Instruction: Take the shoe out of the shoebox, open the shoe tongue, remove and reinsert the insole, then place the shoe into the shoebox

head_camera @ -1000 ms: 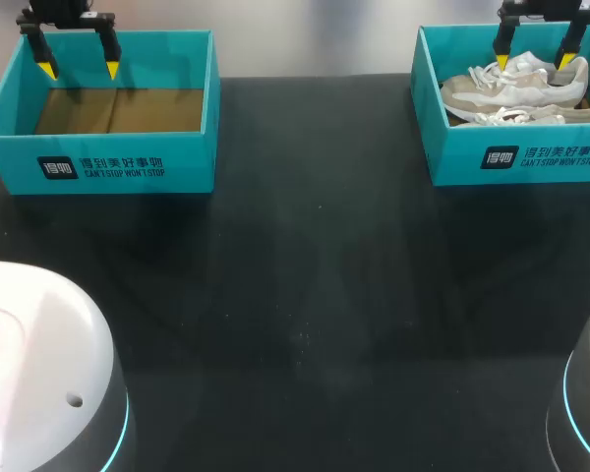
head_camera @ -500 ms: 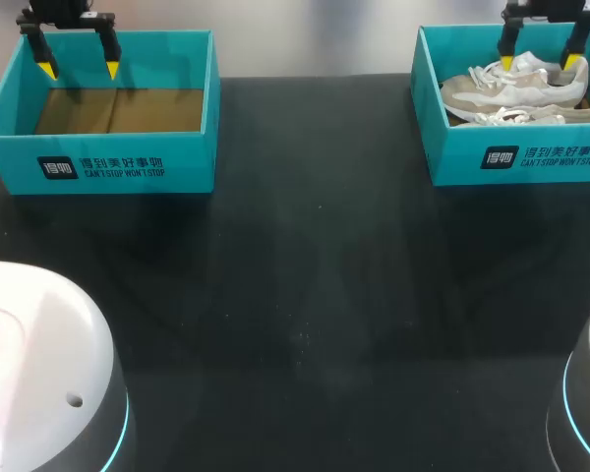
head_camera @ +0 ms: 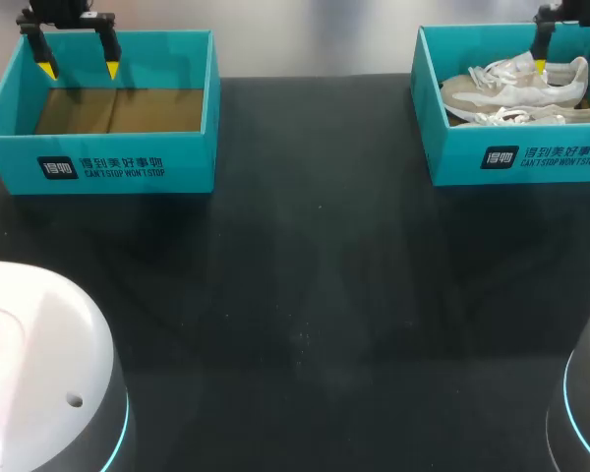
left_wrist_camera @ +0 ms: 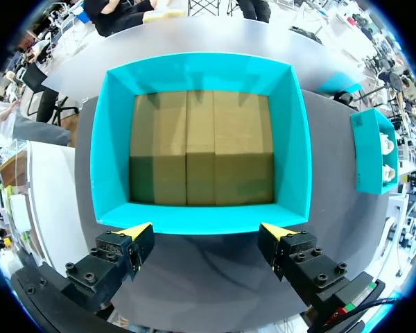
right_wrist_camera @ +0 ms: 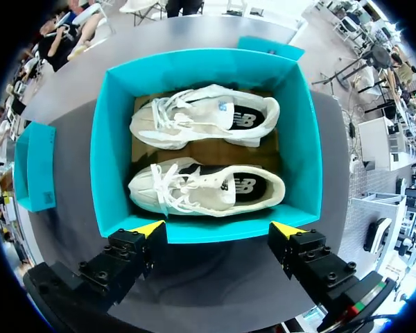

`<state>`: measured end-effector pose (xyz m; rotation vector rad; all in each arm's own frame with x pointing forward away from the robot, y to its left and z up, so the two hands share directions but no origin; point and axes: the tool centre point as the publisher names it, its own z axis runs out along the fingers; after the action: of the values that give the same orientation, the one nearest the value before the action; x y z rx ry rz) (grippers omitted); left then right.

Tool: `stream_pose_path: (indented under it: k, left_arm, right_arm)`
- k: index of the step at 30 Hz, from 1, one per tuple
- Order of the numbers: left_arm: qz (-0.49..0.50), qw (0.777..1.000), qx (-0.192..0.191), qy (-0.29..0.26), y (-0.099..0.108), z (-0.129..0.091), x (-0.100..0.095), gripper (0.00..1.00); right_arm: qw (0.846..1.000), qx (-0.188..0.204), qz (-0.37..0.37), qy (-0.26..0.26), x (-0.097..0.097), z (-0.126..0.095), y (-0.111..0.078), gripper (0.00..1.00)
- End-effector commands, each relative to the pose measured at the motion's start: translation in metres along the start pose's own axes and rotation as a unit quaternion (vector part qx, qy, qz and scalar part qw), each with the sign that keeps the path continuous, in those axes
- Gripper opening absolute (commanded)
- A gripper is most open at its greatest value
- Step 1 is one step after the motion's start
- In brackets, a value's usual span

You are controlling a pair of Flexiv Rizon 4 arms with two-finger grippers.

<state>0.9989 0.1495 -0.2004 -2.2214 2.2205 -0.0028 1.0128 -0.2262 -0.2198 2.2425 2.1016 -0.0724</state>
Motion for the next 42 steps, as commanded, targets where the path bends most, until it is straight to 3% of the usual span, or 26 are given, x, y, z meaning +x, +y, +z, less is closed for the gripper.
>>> stream_pose_path:
  k: [1,12,13,15,17,20,24,30,35,39,42]
  left_arm:
    - [0.000,1.000,0.000,0.000,0.000,0.000,0.000,1.00]
    - [0.000,1.000,0.000,0.000,0.000,0.000,0.000,1.00]
    - [0.000,1.000,0.000,0.000,0.000,0.000,0.000,1.00]
    - [0.000,1.000,0.000,0.000,0.000,0.000,0.000,1.00]
    - [0.000,1.000,0.000,0.000,0.000,0.000,0.000,1.00]
    - [0.000,1.000,0.000,0.000,0.000,0.000,0.000,1.00]
    - [0.000,1.000,0.000,0.000,0.000,0.000,0.000,1.00]
    - [0.000,1.000,0.000,0.000,0.000,0.000,0.000,1.00]
    - [0.000,1.000,0.000,0.000,0.000,0.000,0.000,1.00]
    - [0.000,1.000,0.000,0.000,0.000,0.000,0.000,1.00]
    - [0.000,1.000,0.000,0.000,0.000,0.000,0.000,1.00]
  right_arm:
    - [1.000,-0.007,0.003,0.000,-0.013,0.008,-0.002,0.99]
    - [1.000,-0.002,0.007,-0.023,-0.045,0.030,-0.001,0.98]
    - [1.000,-0.002,0.007,-0.027,-0.047,0.033,-0.001,0.96]
    - [1.000,-0.002,0.006,-0.028,-0.051,0.039,0.000,0.80]
    - [1.000,0.000,0.005,-0.025,-0.055,0.045,0.002,0.75]
    - [1.000,0.000,0.001,-0.026,-0.059,0.052,0.004,0.82]
    - [1.000,0.003,0.001,-0.025,-0.064,0.062,0.007,0.80]
    - [1.000,0.006,-0.006,-0.020,-0.070,0.076,0.014,0.83]
    - [1.000,0.013,-0.008,-0.019,-0.072,0.087,0.017,0.94]
    - [1.000,0.016,-0.007,-0.020,-0.075,0.094,0.018,0.87]
    - [1.000,0.018,-0.005,-0.019,-0.078,0.099,0.018,0.71]
